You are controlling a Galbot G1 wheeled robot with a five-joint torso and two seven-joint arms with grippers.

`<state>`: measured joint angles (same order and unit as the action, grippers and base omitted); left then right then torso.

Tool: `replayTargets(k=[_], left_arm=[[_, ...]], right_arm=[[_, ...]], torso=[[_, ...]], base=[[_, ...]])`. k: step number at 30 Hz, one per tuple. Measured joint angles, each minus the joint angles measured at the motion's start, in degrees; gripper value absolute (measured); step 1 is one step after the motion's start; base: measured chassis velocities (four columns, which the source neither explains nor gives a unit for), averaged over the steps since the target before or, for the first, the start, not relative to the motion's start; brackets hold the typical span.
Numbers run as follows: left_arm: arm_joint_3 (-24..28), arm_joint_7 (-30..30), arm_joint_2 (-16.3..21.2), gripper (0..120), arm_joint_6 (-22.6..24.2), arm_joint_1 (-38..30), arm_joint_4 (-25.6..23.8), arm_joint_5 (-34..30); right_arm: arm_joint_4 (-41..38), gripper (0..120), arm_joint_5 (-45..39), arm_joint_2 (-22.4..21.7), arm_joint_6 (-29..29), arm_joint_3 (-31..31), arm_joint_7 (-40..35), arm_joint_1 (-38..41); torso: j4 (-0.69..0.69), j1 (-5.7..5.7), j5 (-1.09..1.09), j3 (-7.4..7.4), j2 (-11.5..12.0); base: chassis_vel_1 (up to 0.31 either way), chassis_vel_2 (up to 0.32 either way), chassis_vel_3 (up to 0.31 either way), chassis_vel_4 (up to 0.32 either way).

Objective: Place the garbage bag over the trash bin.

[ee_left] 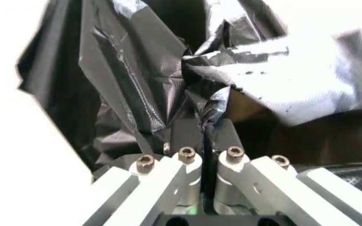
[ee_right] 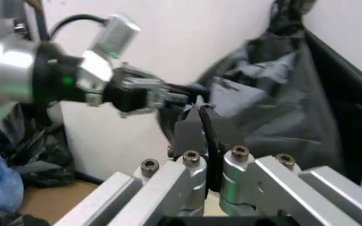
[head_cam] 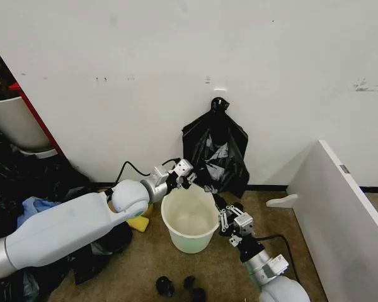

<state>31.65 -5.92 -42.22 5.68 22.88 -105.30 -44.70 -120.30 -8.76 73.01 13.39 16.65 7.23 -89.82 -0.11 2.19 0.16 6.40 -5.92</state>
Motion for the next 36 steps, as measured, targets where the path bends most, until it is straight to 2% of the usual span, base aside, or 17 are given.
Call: replayTargets(k=[3,5,10,12,13,16,20,21,26,27,30,34,36], left_arm=[[-5.5,-2.3,-0.1,0,-4.0,6.3,-2.0,0.4],[-6.8,-2.9,-0.3,0,-4.8,7.7,-2.4,0.8],[-10.9,-4.5,-0.9,0,-7.6,12.8,-3.5,4.9],[-12.2,-4.8,-1.1,0,-8.1,14.7,-3.7,6.3],[-12.2,-4.8,-1.1,0,-8.1,14.7,-3.7,6.3],[-12.9,-5.1,-1.3,0,-8.4,16.3,-3.7,7.3],[-13.5,-5.2,-1.3,0,-8.5,17.4,-3.8,8.0],[-13.5,-5.2,-1.3,0,-8.5,17.4,-3.8,8.0],[-13.7,-5.5,-1.2,0,-8.4,18.0,-3.9,8.4],[-13.7,-5.5,-1.2,0,-8.4,18.0,-3.9,8.4],[-13.7,-5.6,-1.4,0,-8.3,18.3,-3.9,8.6],[-13.8,-5.7,-1.5,0,-8.1,18.4,-4.0,8.7],[-13.8,-5.7,-1.6,0,-8.1,18.5,-4.0,8.7]], right_arm=[[-1.3,0,-1.0,-0.2,-1.2,0.2,-0.7,-0.9],[-1.8,0,-0.9,-0.4,-1.3,0.2,-0.6,-1.3],[-6.8,17,0.0,-1.8,-3.4,0.5,-2.1,-3.8],[-10.1,30,-1.7,-3.1,-7.5,1.2,-4.6,-2.9],[-10.1,30,-1.7,-3.1,-7.5,1.2,-4.6,-2.9],[-9.6,41,-6.3,-5.4,-12.3,1.6,-6.2,1.5],[-2.8,58,-9.4,-9.1,-17.0,-0.1,-6.7,10.1],[-2.8,58,-9.4,-9.1,-17.0,-0.1,-6.7,10.1],[4.0,80,-8.2,-13.4,-21.2,-6.3,-6.1,21.7],[4.0,80,-8.2,-13.4,-21.2,-6.3,-6.1,21.7],[7.2,91,-5.9,-15.0,-22.8,-10.5,-6.2,26.2],[9.4,86,-1.9,-15.9,-23.7,-12.6,-6.2,27.7],[10.4,78,0.3,-16.2,-24.1,-13.4,-6.2,28.3]], torso=[[0.01,0.0,0.0,0.0,0.0],[0.01,0.0,0.01,0.0,0.0],[-0.01,0.0,0.0,-0.01,0.0],[-0.02,0.0,0.0,-0.01,0.0],[-0.02,0.0,0.0,-0.01,0.0],[-0.01,0.0,-0.01,0.0,0.0],[-0.01,0.0,0.01,0.0,0.0],[-0.01,0.0,0.01,0.0,0.0],[0.0,0.0,0.0,0.01,0.0],[0.0,0.0,0.0,0.01,0.0],[0.01,0.0,0.0,0.01,0.0],[0.0,0.0,0.0,0.01,0.0],[-0.01,0.0,0.0,0.01,0.0]], base=[[0.0,0.0,0.0,0.0],[0.0,0.0,0.0,0.0],[0.0,0.0,0.0,0.0],[0.0,0.0,0.0,0.0],[0.0,0.0,0.0,0.0],[0.0,0.0,0.0,0.0],[0.0,0.0,0.0,0.0],[0.0,0.0,0.0,0.0],[0.0,0.0,0.0,0.0],[0.0,0.0,0.0,0.0],[0.0,0.0,0.0,0.0],[0.0,0.0,0.0,0.0],[0.0,0.0,0.0,0.0]])
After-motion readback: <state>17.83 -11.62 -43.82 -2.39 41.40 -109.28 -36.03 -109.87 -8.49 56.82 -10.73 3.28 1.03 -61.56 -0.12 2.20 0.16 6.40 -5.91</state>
